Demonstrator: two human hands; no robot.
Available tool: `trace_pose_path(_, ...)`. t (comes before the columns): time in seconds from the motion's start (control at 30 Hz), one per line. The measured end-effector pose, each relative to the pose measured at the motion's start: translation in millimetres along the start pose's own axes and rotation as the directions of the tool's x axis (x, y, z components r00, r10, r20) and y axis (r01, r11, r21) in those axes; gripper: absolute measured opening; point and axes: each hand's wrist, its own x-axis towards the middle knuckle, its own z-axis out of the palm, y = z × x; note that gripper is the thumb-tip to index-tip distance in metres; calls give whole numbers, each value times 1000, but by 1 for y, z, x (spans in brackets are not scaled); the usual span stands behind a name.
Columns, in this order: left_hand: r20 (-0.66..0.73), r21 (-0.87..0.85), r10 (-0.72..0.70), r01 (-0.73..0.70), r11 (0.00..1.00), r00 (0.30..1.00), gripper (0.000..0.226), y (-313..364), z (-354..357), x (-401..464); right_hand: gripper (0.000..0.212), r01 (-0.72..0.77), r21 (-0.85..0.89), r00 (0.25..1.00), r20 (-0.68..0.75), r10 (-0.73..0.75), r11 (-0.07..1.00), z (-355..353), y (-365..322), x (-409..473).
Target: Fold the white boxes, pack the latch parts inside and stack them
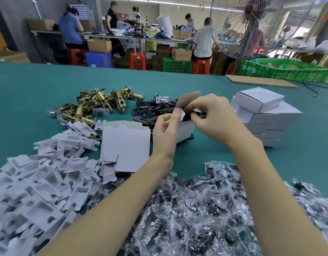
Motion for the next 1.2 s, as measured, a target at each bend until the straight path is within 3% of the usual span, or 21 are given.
trace_pose_path(0.13, -16, -2, -10, 10, 1000, 1000, 31, 5, 2, -4, 26, 1, 22, 997, -79, 1, 1000, -2, 5, -2)
trace_pose_path(0.2, -21, -2, -19, 19, 1000, 1000, 35, 8, 2, -7, 21, -13, 169, 980, -196, 47, 986, -2, 5, -1)
trace_pose_path(0.27, -22, -16, -48, 48, 999, 999, 35, 12, 2, -9, 14, -129, 423, 928, -267, 259, 897, 2, 6, 1)
trace_pose_path(0.3, -19, -29, -64, 63, 998, 998, 36, 13, 3, -10, 9, -234, 554, 886, -218, 410, 799, 3, 8, 3)
trace_pose_path(0.37, -12, -37, -85, 84, 996, 996, 39, 16, 4, -12, 18, -502, 662, 793, 95, 601, 557, 8, 14, 3)
trace_pose_path(0.43, 13, -37, -102, 102, 994, 995, 40, 18, 4, -14, 42, -660, 627, 727, 396, 561, 413, 17, 21, -4)
trace_pose_path(0.47, 28, -35, -107, 108, 994, 994, 40, 18, 5, -14, 48, -681, 629, 717, 469, 517, 374, 20, 24, -8)
trace_pose_path(0.63, 6, -26, -127, 127, 992, 992, 39, 20, 3, -15, 50, -663, 672, 741, 527, 415, 330, 25, 34, -14)
trace_pose_path(0.8, 23, 10, -149, 149, 989, 989, 38, 23, 5, -17, 46, -647, 662, 755, 483, 444, 379, 24, 38, -16)
trace_pose_path(0.93, 8, 27, -166, 165, 986, 986, 38, 24, 5, -18, 57, -649, 651, 755, 491, 435, 392, 23, 37, -16)
trace_pose_path(1.03, 16, 34, -160, 160, 987, 987, 37, 23, 4, -18, 44, -636, 647, 768, 480, 423, 420, 24, 38, -16)
trace_pose_path(1.1, 33, 83, -89, 86, 993, 996, 37, 23, 4, -18, 25, -636, 652, 766, 471, 438, 412, 22, 39, -14)
trace_pose_path(1.2, 105, 210, 138, -157, 965, 985, 37, 20, 2, -17, 17, -673, 645, 732, 509, 454, 361, 18, 48, -13)
